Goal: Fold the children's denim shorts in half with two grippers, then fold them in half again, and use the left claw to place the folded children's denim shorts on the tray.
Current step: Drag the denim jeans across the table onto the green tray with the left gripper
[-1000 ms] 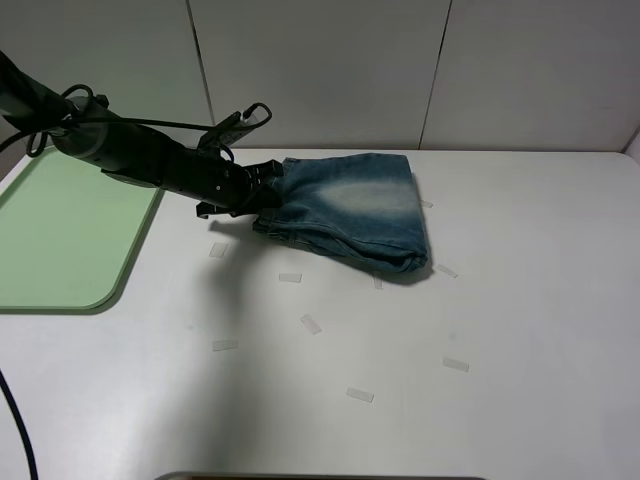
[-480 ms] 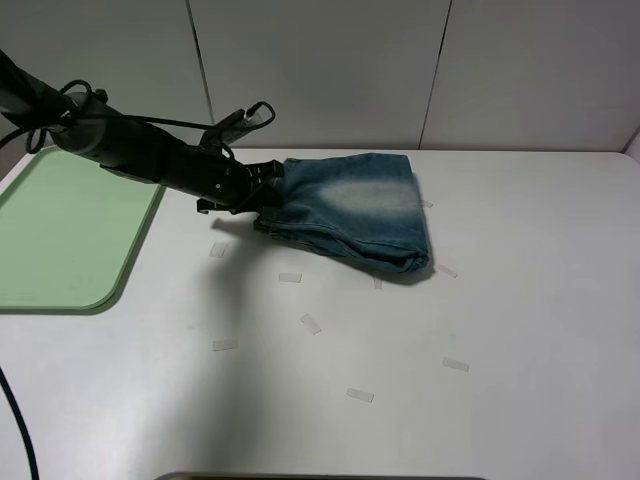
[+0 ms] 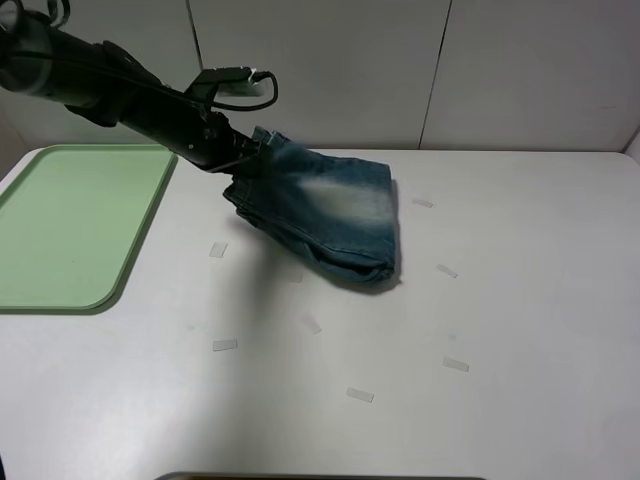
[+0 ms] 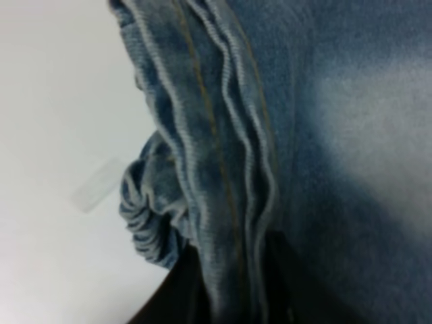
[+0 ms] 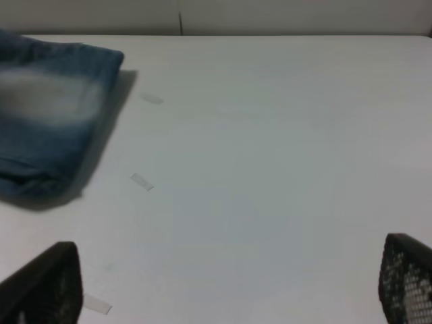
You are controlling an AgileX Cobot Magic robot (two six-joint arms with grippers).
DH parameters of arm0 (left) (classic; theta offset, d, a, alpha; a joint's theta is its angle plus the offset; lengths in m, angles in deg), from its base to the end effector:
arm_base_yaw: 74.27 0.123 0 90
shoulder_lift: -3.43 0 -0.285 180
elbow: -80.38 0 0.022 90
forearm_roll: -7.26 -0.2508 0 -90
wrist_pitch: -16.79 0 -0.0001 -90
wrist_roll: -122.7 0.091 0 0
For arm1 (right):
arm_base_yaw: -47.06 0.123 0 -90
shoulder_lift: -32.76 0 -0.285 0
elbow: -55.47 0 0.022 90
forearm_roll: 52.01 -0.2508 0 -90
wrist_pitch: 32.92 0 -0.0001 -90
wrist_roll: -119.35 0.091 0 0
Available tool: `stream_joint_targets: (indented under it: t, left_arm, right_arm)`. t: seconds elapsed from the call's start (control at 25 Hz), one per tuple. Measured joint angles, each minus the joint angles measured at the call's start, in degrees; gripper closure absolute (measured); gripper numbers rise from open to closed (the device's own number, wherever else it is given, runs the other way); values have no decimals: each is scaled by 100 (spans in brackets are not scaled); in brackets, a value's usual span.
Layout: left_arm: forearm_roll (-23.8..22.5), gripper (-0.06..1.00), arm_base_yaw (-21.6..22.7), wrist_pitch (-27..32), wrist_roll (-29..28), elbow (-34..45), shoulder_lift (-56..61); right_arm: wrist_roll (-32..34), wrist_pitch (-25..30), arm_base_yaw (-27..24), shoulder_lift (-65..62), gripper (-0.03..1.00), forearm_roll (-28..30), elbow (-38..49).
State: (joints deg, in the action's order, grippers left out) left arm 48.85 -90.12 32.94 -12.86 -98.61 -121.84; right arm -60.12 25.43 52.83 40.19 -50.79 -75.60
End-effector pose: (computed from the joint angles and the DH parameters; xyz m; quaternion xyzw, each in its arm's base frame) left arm 0.4177 -0.1361 0.1580 0.1928 0.9115 -0.1227 0.3419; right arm -0.0032 -0.0020 0.2790 -0.0383 0.8411 0.0190 0.5392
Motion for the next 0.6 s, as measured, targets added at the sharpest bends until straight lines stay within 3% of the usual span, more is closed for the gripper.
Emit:
stream_joint_targets:
  t: [0.16, 0.36, 0.44, 0.48, 0.6]
  left_arm:
    - [-1797, 78, 139, 211, -1414, 0, 211]
    - [-3837, 78, 299, 897, -3011, 0, 303]
    - [-4463, 78, 366, 1172, -3477, 0, 309]
    - [-4463, 78, 366, 1172, -3477, 0, 309]
    - [-5144, 78, 528, 1517, -3905, 0, 316]
  right_arm:
    - [0, 0, 0, 0, 30, 0, 0]
    - [0, 0, 0, 0, 30, 0, 0]
    - [0, 0, 0, 0, 30, 0, 0]
    - [0, 0, 0, 0, 30, 0, 0]
    - [0, 0, 0, 0, 30, 0, 0]
